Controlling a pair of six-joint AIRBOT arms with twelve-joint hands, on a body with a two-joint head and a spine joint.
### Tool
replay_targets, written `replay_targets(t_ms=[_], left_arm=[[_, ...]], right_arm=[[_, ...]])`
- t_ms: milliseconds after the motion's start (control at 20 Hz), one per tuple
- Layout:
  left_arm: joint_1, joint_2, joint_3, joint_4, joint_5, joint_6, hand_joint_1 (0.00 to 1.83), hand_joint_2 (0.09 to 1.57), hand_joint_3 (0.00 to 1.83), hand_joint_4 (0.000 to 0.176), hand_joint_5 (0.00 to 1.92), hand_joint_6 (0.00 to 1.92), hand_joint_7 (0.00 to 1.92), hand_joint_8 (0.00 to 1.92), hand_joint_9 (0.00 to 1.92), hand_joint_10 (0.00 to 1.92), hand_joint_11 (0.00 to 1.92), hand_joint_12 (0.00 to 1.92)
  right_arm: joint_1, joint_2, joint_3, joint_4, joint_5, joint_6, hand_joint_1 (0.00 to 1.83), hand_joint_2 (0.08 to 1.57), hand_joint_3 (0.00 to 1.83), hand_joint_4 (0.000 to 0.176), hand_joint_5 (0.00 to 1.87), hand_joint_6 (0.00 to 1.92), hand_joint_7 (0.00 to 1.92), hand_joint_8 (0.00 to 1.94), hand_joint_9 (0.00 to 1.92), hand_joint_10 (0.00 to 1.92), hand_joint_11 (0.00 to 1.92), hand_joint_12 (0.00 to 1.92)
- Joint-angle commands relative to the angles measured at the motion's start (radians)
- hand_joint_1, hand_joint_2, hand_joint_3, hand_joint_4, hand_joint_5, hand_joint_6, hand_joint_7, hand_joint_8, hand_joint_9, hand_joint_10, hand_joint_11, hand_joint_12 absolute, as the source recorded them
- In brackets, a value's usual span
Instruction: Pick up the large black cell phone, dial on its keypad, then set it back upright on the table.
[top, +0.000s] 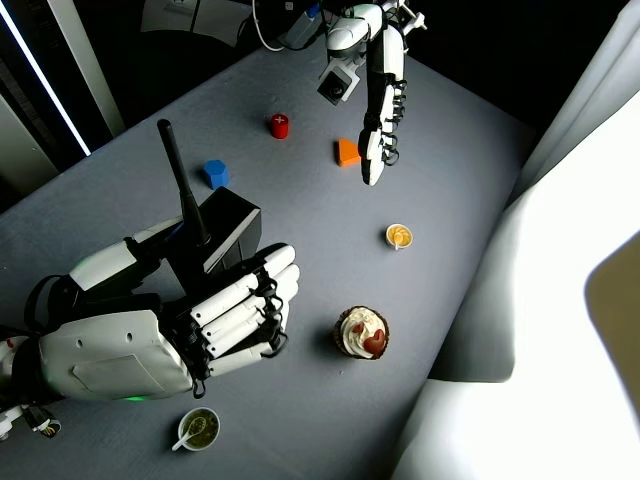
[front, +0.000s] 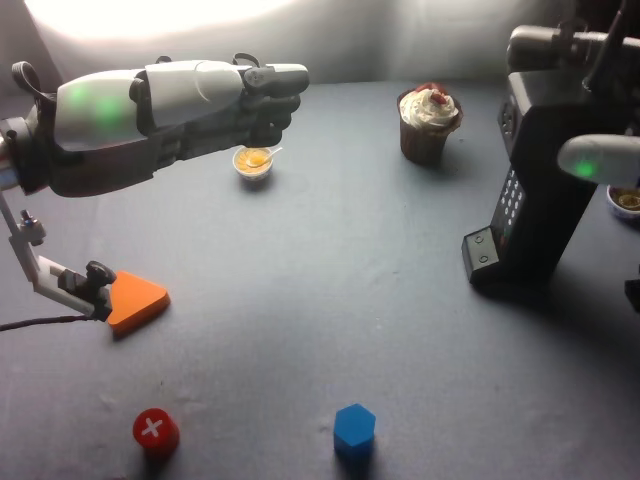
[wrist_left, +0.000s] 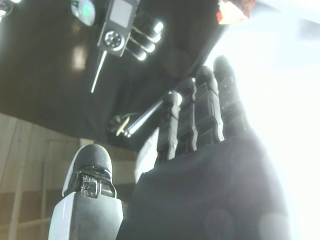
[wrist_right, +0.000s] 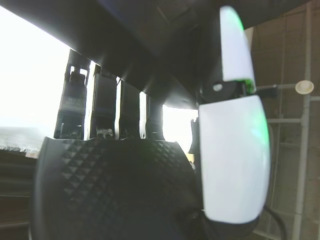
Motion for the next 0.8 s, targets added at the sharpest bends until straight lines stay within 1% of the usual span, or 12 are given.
replay_targets(t_ms=[0,50,150,200,250,300,350,400,600,650,700,750], left_arm=[[-0.017,0.0,-0.005,-0.059,-0.098,-0.01,0.02,1.21,0.0,0.065,0.12,0.0,0.12,0.0,0.11,0.0,0.0,0.31],[-0.017,0.0,-0.005,-0.059,-0.098,-0.01,0.04,1.2,0.0,0.062,0.13,0.0,0.13,0.0,0.11,0.0,0.0,0.33],[-0.017,0.0,-0.005,-0.059,-0.098,-0.01,0.03,1.2,0.0,0.058,0.14,0.0,0.15,0.0,0.13,0.0,0.0,0.36],[-0.017,0.0,-0.005,-0.059,-0.099,-0.01,0.03,1.2,0.0,0.057,0.15,0.0,0.15,0.0,0.13,0.0,0.0,0.36],[-0.017,0.0,-0.005,-0.059,-0.099,-0.01,0.04,1.2,0.0,0.057,0.15,0.0,0.15,0.01,0.14,0.01,0.0,0.36],[-0.017,0.0,-0.006,-0.059,-0.099,-0.01,0.04,1.2,0.0,0.06,0.14,0.0,0.15,0.0,0.13,0.0,0.0,0.35],[-0.016,0.0,-0.006,-0.059,-0.099,-0.01,0.02,1.2,0.0,0.061,0.15,0.0,0.16,0.01,0.13,0.0,0.0,0.34],[-0.016,-0.001,-0.007,-0.059,-0.099,-0.01,0.02,1.2,0.0,0.06,0.14,0.0,0.13,0.0,0.11,0.0,0.0,0.3],[-0.012,-0.003,-0.015,-0.059,-0.099,-0.009,0.03,1.2,0.0,0.062,0.14,0.0,0.14,0.0,0.11,0.0,0.0,0.31],[-0.011,-0.003,-0.017,-0.059,-0.099,-0.009,0.03,1.2,0.0,0.062,0.15,0.0,0.14,0.0,0.11,0.0,0.0,0.3],[-0.01,-0.002,-0.02,-0.059,-0.099,-0.009,0.05,1.2,0.0,0.06,0.16,0.0,0.15,0.0,0.12,0.0,0.0,0.34],[-0.009,-0.002,-0.022,-0.059,-0.098,-0.008,0.05,1.2,0.0,0.06,0.16,0.01,0.16,0.01,0.13,0.01,0.0,0.34]], right_arm=[[0.0,0.017,0.008,0.043,0.12,0.014,0.82,0.96,0.0,0.027,0.22,0.0,0.22,0.0,0.18,0.0,0.0,0.59],[-0.001,0.017,0.008,0.043,0.12,0.014,0.77,0.94,0.0,0.048,0.17,0.0,0.15,0.0,0.13,0.0,0.0,0.5],[-0.002,0.017,0.008,0.043,0.12,0.014,0.73,0.9,0.0,0.072,0.14,0.0,0.09,0.0,0.07,0.0,0.0,0.37],[-0.002,0.018,0.007,0.043,0.12,0.014,0.73,0.9,0.0,0.075,0.13,0.0,0.09,0.0,0.06,0.0,0.0,0.34],[-0.002,0.019,0.007,0.043,0.12,0.014,0.64,0.91,0.0,0.082,0.06,0.0,0.02,0.0,0.01,0.0,0.0,0.12],[-0.002,0.02,0.007,0.043,0.12,0.014,0.55,0.9,0.0,0.081,0.01,0.0,0.0,0.0,0.0,0.0,0.0,0.02],[-0.002,0.021,0.007,0.043,0.12,0.014,0.43,0.89,0.0,0.084,0.0,0.0,0.0,0.0,0.0,0.0,0.0,0.0],[-0.003,0.022,0.006,0.043,0.12,0.014,0.33,0.87,0.0,0.093,0.0,0.0,0.0,0.0,0.0,0.0,0.0,0.0],[-0.016,0.037,-0.009,0.041,0.121,0.012,0.04,0.83,0.0,0.106,0.0,0.0,0.0,0.0,0.0,0.0,0.0,0.0],[-0.018,0.042,-0.013,0.04,0.123,0.009,0.02,0.83,0.0,0.112,0.0,0.0,0.0,0.0,0.0,0.0,0.0,0.0],[-0.022,0.05,-0.017,0.04,0.126,0.007,0.03,0.83,0.0,0.108,0.0,0.0,0.0,0.0,0.0,0.0,0.0,0.0],[-0.028,0.062,-0.027,0.04,0.13,0.006,0.05,0.83,0.0,0.112,0.0,0.0,0.0,0.0,0.0,0.0,0.0,0.0]])
